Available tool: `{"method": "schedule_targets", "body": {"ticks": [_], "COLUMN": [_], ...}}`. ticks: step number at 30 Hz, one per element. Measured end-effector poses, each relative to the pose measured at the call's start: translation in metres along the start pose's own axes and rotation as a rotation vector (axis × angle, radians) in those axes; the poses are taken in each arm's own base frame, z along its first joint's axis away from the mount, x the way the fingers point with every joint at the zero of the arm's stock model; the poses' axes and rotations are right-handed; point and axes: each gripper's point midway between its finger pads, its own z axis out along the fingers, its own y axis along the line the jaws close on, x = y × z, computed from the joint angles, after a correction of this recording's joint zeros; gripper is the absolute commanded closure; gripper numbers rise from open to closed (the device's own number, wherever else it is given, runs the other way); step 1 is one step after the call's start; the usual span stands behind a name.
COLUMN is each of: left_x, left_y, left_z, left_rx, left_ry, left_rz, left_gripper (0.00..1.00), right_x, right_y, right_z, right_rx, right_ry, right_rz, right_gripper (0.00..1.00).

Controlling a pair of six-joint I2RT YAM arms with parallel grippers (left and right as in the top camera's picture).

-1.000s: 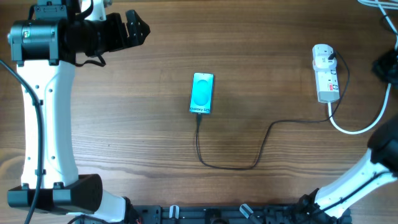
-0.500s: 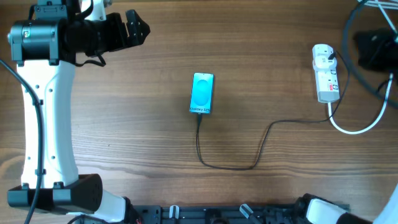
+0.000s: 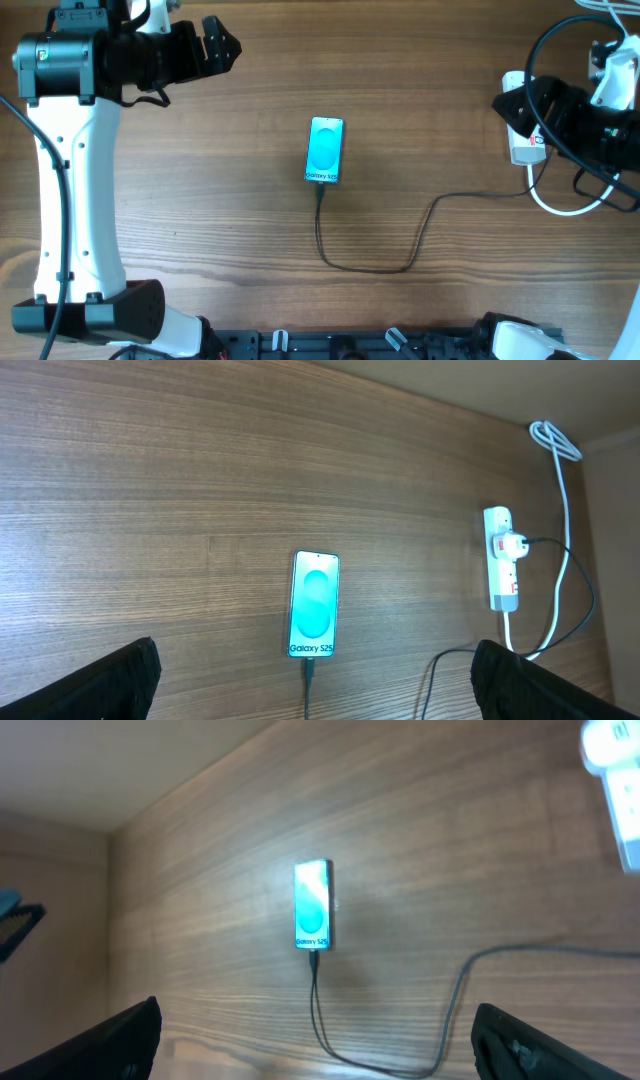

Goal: Plug charger to phone and switch on socket

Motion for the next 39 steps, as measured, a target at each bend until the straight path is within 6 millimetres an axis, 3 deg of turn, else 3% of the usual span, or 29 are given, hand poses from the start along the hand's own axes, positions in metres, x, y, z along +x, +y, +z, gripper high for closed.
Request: {"method": "schedule_targets", "body": {"ticks": [6,9,14,17,23,29,35,39], "left_x": [0.000,0.000,0.000,0.000,0.000,0.000,0.000,0.000], "left_y": [0.000,0.000,0.000,0.000,0.000,0.000,0.000,0.000], "left_z": [0.000,0.000,0.000,0.000,0.000,0.000,0.000,0.000], "left_rx": [0.000,0.000,0.000,0.000,0.000,0.000,0.000,0.000], "left_ry": [0.000,0.000,0.000,0.000,0.000,-0.001,0.000,-0.001], "left_rz": [0.000,0.000,0.000,0.000,0.000,0.001,0.000,0.000], "left_gripper": [0.00,0.00,0.00,0.00,0.00,0.00,0.00,0.00], "right_x": [-0.004,-0.024,-0.027,-0.018,0.009,0.040,0.070,0.080], "right_y": [-0.014,-0.009,0.007,0.006,-0.012,-0.034,-0.068,-0.078], "right_z": [0.000,0.002,0.010,0.018,0.039,0.042,0.066,0.075], "right_rx": [0.085,0.091,0.066,0.041,0.005,-0.029,-0.027,-0.045], "right_ry": [-0.023,-0.110,-0.265,-0.352,-0.580,-0.878,-0.977,-1.035], "right_rz": [0.009,-0.120,-0.305,-0.367,-0.477,-0.549,-0.553,-0.563], "right_gripper": [0.00,0.00,0.00,0.00,0.00,0.00,0.00,0.00]}}
